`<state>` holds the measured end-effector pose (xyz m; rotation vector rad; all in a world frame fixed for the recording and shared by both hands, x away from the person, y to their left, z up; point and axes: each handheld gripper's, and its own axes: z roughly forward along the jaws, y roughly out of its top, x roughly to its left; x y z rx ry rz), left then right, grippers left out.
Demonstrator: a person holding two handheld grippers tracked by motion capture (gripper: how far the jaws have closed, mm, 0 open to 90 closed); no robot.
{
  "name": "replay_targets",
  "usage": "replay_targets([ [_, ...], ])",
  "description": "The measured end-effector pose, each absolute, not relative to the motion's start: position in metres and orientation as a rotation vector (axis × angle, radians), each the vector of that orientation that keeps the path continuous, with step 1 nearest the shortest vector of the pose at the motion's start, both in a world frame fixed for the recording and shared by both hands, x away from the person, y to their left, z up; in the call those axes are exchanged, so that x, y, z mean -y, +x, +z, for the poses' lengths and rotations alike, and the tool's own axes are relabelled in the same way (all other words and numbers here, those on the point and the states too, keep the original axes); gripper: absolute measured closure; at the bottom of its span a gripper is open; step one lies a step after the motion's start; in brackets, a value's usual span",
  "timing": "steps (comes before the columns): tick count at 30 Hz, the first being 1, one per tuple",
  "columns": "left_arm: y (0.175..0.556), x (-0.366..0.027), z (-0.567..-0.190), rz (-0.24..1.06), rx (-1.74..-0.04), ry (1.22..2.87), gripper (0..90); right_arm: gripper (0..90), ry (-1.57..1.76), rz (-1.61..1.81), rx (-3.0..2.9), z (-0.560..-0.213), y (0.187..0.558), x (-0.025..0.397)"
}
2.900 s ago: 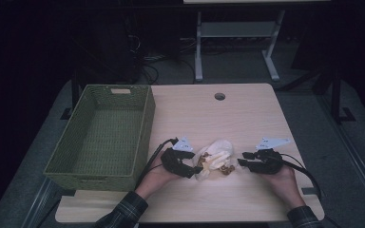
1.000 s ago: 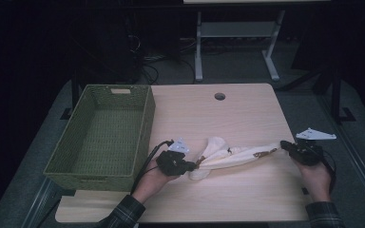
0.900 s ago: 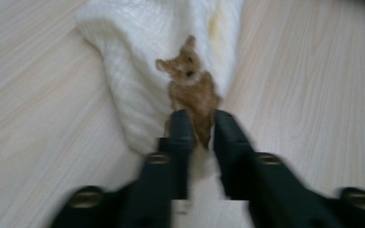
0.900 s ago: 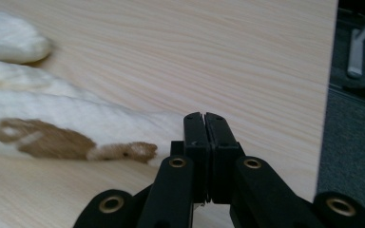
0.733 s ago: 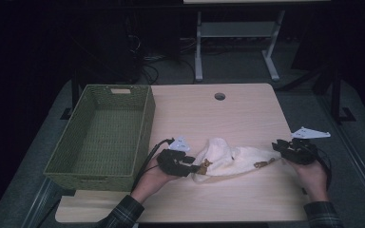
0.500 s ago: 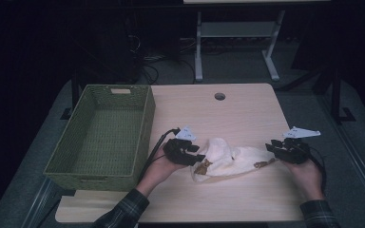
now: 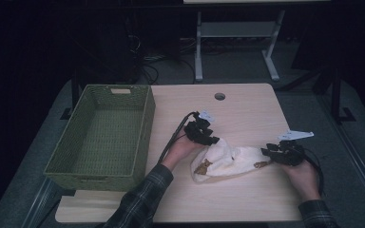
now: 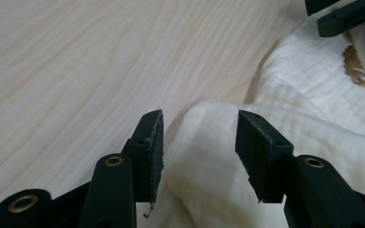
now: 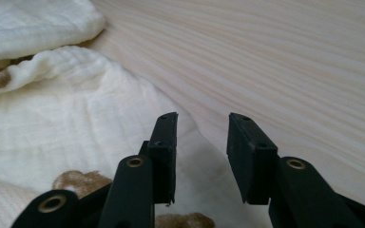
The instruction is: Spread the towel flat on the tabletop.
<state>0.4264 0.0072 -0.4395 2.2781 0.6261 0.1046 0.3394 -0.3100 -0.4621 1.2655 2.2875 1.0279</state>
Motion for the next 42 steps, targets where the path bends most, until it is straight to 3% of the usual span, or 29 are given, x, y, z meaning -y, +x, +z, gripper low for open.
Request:
replay_targets([
  [4, 0.433, 0.007, -0.45, 0.106, -0.606, 2.335, 51.0, 60.0, 1.275, 1.013, -2.312, -0.466, 0.343, 0.307],
  [6, 0.431, 0.012, -0.454, 0.115, -0.604, 2.348, 65.0, 65.4, 1.278, 0.996, -2.325, -0.47, 0.344, 0.306],
  [8, 0.43, 0.011, -0.454, 0.1, -0.595, 2.365, 82.3, 76.2, 1.273, 0.979, -2.323, -0.471, 0.343, 0.305],
  [11, 0.429, 0.006, -0.449, 0.103, -0.593, 2.364, 87.8, 88.3, 1.267, 0.977, -2.327, -0.47, 0.342, 0.305],
  [23, 0.382, -0.054, -0.414, 0.237, -0.677, 2.247, 88.1, 90.0, 1.27, 0.957, -2.261, -0.463, 0.339, 0.314],
  [34, 0.323, -0.085, -0.427, 0.164, -0.71, 2.345, 87.4, 90.0, 1.312, 0.931, -2.207, -0.46, 0.334, 0.324],
  [35, 0.322, -0.085, -0.429, 0.141, -0.704, 2.366, 85.8, 90.0, 1.313, 0.931, -2.211, -0.46, 0.334, 0.324],
  [39, 0.326, -0.083, -0.424, 0.193, -0.701, 2.327, 64.5, 89.5, 1.305, 0.937, -2.22, -0.461, 0.334, 0.323],
  [42, 0.338, -0.076, -0.414, 0.237, -0.693, 2.301, 61.0, 87.2, 1.302, 0.947, -2.218, -0.461, 0.334, 0.323],
])
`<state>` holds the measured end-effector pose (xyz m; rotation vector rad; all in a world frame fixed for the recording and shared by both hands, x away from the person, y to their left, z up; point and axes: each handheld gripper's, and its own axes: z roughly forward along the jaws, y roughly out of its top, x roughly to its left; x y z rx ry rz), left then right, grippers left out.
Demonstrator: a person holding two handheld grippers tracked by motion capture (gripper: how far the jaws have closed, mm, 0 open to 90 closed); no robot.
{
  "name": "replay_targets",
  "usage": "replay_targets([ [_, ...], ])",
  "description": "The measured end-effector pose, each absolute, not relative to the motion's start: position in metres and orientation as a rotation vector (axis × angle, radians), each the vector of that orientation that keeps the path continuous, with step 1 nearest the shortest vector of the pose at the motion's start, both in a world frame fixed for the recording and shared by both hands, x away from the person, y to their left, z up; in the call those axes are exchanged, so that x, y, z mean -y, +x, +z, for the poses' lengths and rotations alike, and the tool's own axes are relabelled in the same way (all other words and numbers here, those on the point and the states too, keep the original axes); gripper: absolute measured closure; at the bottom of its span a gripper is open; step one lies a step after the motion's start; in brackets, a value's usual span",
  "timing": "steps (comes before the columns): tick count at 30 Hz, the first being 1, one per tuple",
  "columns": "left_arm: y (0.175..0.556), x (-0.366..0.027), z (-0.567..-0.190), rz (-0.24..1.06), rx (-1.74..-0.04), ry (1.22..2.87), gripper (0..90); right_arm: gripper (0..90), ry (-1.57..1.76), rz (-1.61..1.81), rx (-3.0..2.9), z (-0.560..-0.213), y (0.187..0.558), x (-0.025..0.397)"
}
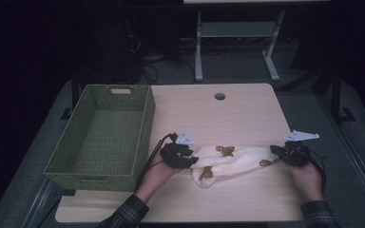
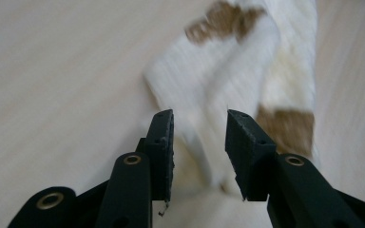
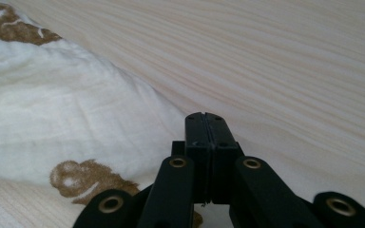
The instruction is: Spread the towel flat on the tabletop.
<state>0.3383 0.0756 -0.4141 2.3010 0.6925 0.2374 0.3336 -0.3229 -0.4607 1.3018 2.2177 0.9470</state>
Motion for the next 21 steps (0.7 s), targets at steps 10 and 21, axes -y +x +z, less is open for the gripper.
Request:
replay_targets([
  [10, 0.403, -0.028, -0.436, 0.177, -0.68, 2.323, 56.6, 81.7, 1.284, 0.949, -2.239, -0.463, 0.335, 0.321],
  [21, 0.412, -0.014, -0.459, 0.085, -0.638, 2.338, 88.3, 81.6, 1.28, 0.955, -2.238, -0.463, 0.335, 0.321],
])
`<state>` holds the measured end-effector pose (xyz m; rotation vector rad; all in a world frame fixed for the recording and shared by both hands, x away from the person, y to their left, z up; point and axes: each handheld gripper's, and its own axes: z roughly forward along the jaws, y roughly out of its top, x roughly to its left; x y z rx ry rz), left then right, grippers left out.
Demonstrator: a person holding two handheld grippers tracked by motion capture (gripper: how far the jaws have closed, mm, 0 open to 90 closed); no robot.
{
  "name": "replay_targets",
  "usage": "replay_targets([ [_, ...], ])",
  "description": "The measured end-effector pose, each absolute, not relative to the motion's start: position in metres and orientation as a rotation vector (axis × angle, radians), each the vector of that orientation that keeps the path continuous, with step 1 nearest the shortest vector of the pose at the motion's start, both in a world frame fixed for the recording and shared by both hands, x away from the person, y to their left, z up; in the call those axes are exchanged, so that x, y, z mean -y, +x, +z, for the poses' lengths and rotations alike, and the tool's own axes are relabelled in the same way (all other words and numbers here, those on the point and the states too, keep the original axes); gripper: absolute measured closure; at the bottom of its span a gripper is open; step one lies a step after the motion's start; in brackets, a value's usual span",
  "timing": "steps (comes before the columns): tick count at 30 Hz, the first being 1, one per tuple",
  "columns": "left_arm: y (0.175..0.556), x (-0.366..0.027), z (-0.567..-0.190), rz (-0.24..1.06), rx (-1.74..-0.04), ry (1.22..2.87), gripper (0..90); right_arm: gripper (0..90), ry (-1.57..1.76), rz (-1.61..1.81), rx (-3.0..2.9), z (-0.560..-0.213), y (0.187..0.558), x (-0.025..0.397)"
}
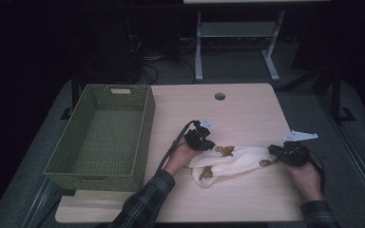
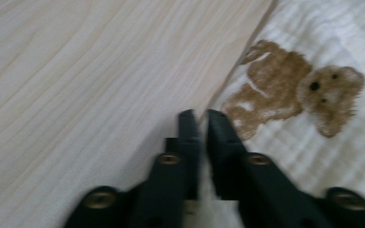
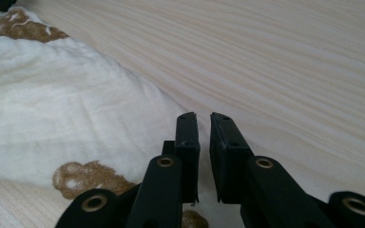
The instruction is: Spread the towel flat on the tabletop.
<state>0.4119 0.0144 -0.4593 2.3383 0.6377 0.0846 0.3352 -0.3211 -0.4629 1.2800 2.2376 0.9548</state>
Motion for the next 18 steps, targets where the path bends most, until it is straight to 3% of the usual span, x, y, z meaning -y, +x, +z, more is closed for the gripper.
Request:
replay_targets([
  [11, 0.376, -0.021, -0.416, 0.095, -0.514, 2.247, 89.4, 81.6, 1.278, 0.95, -2.234, -0.463, 0.335, 0.321],
  [18, 0.336, -0.013, -0.414, 0.043, -0.398, 2.248, 89.4, 81.6, 1.275, 0.939, -2.239, -0.464, 0.335, 0.319],
])
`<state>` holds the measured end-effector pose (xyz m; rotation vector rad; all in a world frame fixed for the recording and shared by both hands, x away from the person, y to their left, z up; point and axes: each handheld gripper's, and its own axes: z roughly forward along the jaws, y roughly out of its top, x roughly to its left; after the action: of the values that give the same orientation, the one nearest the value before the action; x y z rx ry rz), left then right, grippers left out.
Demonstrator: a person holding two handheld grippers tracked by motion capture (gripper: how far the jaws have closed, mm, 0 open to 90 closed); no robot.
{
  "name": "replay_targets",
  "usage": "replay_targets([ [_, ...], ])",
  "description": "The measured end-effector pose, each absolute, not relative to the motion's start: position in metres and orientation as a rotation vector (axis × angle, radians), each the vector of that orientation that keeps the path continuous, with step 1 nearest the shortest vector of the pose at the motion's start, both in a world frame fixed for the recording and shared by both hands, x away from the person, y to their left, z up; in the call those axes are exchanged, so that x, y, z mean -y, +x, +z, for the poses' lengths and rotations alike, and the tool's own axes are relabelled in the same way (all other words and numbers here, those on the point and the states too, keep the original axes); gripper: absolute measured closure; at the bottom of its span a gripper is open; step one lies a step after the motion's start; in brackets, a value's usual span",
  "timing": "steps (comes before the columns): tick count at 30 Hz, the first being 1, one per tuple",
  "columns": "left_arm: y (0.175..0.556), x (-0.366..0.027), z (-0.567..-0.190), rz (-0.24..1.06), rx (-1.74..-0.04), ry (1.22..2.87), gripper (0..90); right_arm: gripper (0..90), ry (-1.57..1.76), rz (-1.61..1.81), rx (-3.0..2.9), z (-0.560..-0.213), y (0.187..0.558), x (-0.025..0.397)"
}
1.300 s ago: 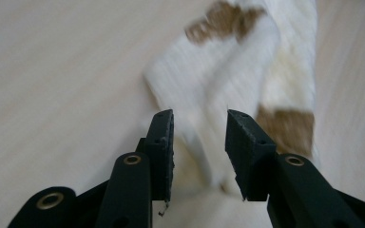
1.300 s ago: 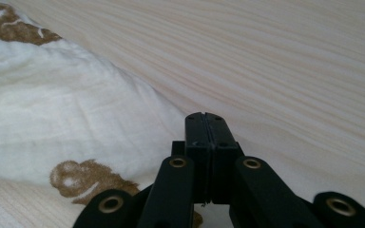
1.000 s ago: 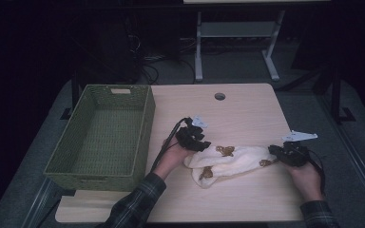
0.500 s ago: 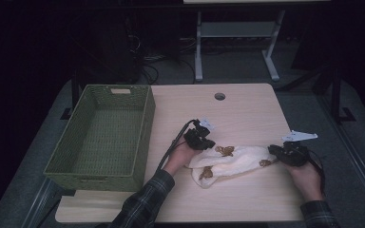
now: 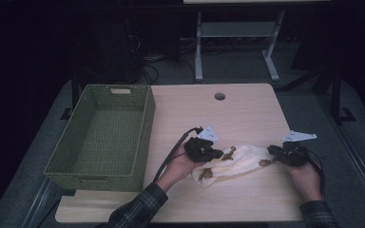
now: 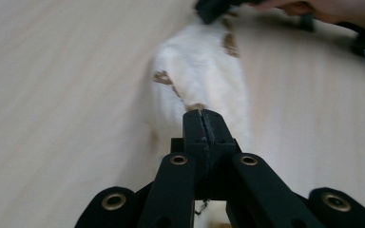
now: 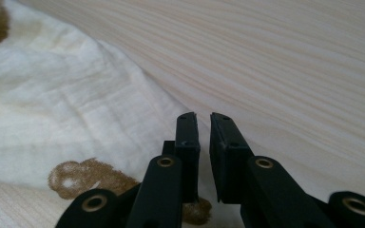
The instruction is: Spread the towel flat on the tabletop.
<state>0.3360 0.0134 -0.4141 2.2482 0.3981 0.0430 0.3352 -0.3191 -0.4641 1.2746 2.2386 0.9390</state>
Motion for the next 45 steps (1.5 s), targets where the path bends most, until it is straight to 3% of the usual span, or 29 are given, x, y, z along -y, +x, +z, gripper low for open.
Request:
replay_targets([
  [8, 0.304, -0.002, -0.433, -0.053, -0.318, 2.316, 88.7, 81.6, 1.273, 0.936, -2.239, -0.465, 0.335, 0.319],
  [11, 0.303, -0.001, -0.432, -0.053, -0.317, 2.308, 77.6, 80.8, 1.268, 0.939, -2.24, -0.465, 0.335, 0.319],
  [19, 0.328, -0.016, -0.413, 0.045, -0.388, 2.228, 65.3, 78.7, 1.265, 0.947, -2.237, -0.464, 0.334, 0.319],
  [29, 0.348, -0.025, -0.434, 0.011, -0.503, 2.268, 56.6, 76.0, 1.265, 0.952, -2.233, -0.464, 0.334, 0.32],
  [32, 0.347, -0.024, -0.439, -0.009, -0.499, 2.297, 60.5, 74.2, 1.27, 0.962, -2.227, -0.463, 0.333, 0.323],
  [36, 0.345, -0.024, -0.438, 0.005, -0.48, 2.311, 81.4, 72.2, 1.302, 0.995, -2.193, -0.459, 0.331, 0.335],
  [38, 0.346, -0.027, -0.435, 0.007, -0.475, 2.304, 87.0, 72.0, 1.32, 1.01, -2.174, -0.458, 0.33, 0.341],
  [45, 0.351, -0.04, -0.416, 0.096, -0.496, 2.232, 88.3, 68.0, 1.407, 1.035, -2.136, -0.461, 0.328, 0.364],
])
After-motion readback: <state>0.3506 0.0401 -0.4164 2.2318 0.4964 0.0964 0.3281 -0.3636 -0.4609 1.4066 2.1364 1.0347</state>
